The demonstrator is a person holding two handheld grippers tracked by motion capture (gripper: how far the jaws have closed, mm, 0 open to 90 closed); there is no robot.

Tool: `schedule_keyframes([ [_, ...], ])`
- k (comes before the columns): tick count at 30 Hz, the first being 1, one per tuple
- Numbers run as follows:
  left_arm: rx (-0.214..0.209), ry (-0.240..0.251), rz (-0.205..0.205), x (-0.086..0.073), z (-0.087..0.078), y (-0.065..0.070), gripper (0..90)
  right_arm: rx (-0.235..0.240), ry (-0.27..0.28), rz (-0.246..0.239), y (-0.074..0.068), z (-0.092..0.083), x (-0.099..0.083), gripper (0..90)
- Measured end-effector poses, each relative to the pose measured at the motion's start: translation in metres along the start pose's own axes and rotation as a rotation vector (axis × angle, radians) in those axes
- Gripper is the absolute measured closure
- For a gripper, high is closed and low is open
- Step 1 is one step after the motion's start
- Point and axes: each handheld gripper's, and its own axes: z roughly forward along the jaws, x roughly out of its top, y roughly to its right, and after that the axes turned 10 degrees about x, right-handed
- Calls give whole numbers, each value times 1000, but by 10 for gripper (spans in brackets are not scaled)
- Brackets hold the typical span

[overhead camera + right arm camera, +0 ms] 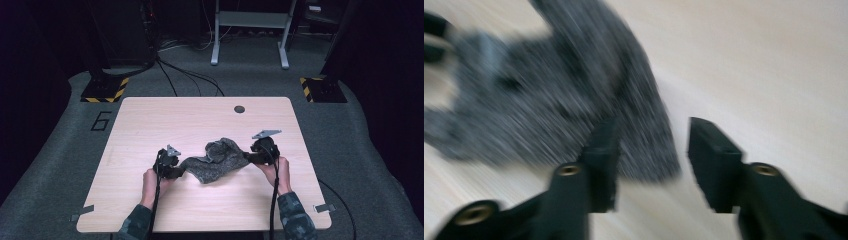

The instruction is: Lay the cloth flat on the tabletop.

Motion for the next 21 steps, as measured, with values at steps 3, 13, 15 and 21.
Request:
schedule_keyframes([
  [3,-10,-3,-2,1,4,1,506,16,13,-90,-22,5,31,389],
  [13,6,5,38,3,4,2,883,-86,-124,-164,-30,57,52,819],
  [15,15,9,43,2,4,2,888,-88,-124,-137,-21,53,45,837],
  [21,21,3,46,2,3,0,890,-125,-141,-6,5,28,13,851],
])
